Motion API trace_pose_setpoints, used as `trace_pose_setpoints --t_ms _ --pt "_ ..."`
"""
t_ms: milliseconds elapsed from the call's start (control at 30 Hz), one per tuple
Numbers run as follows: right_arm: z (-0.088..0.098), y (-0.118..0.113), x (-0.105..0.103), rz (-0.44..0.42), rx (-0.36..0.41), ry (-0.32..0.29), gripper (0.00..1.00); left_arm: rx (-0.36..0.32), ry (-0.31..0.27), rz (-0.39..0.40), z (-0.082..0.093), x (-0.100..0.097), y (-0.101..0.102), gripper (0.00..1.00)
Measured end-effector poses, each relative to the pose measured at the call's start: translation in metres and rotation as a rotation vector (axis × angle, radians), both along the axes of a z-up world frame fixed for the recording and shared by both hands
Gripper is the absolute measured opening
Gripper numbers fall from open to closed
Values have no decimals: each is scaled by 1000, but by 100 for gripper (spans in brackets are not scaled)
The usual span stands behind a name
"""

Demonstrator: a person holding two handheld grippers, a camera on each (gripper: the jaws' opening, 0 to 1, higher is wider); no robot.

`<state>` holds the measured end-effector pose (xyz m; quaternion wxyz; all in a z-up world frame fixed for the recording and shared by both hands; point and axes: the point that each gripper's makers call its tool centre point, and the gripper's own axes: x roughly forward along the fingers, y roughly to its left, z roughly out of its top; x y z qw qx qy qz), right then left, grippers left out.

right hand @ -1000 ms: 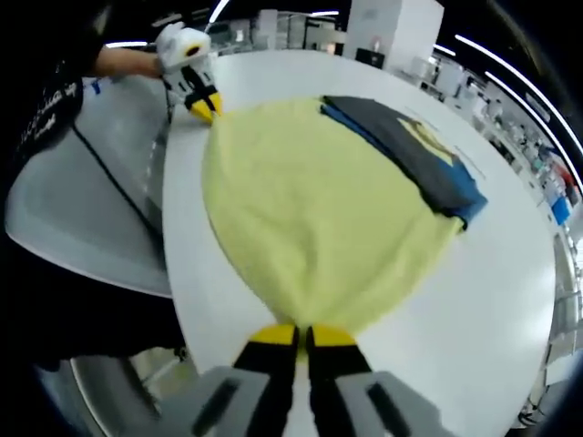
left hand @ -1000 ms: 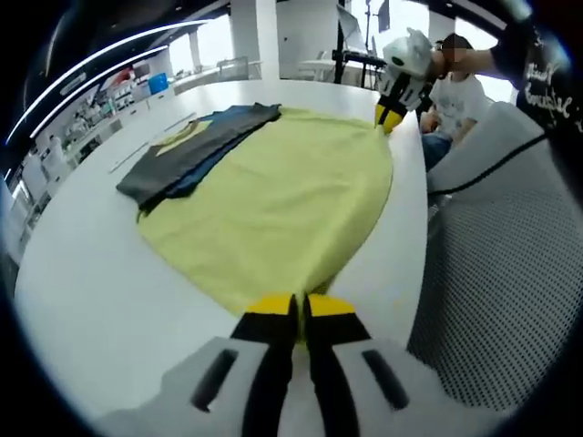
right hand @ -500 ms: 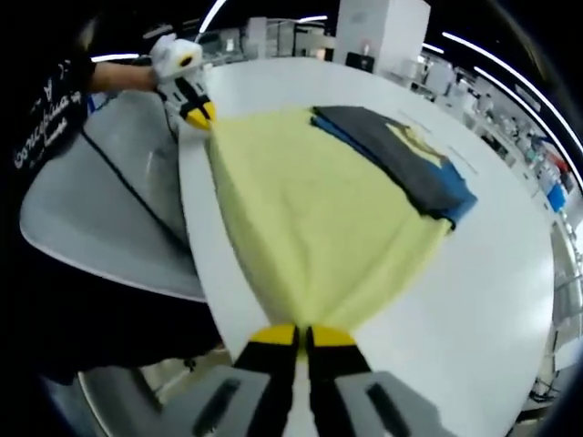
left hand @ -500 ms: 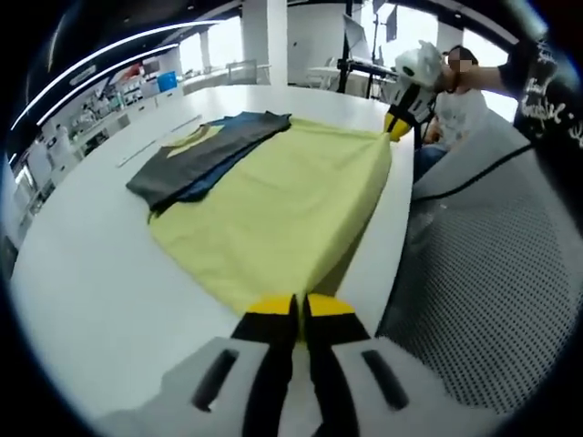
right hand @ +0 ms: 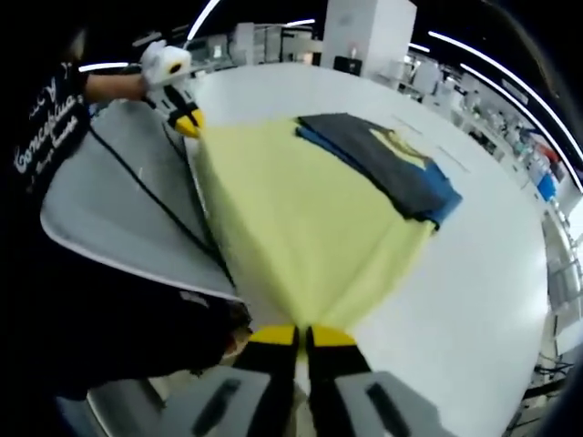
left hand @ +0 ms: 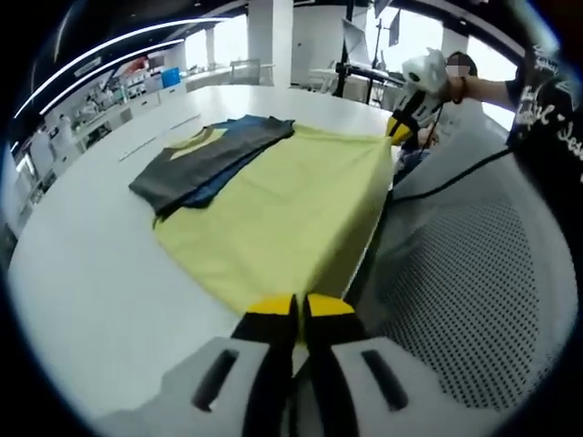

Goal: Fold the garment on the visible template until the final outline fits inside the template.

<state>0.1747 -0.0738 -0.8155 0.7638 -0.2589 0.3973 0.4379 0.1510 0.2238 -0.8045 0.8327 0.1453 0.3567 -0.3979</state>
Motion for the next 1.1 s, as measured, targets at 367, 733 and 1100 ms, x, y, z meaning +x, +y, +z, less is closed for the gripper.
trace_pose_setpoints --t_ms 367,733,1100 --pt "5 -5 -18 -58 12 2 0 16 6 19 6 -21 -2 0" --pt "10 -5 -25 -62 9 -1 0 7 11 51 14 -31 0 0" --pt "45 0 13 -65 -15 -139 0 109 -118 45 38 2 9 0"
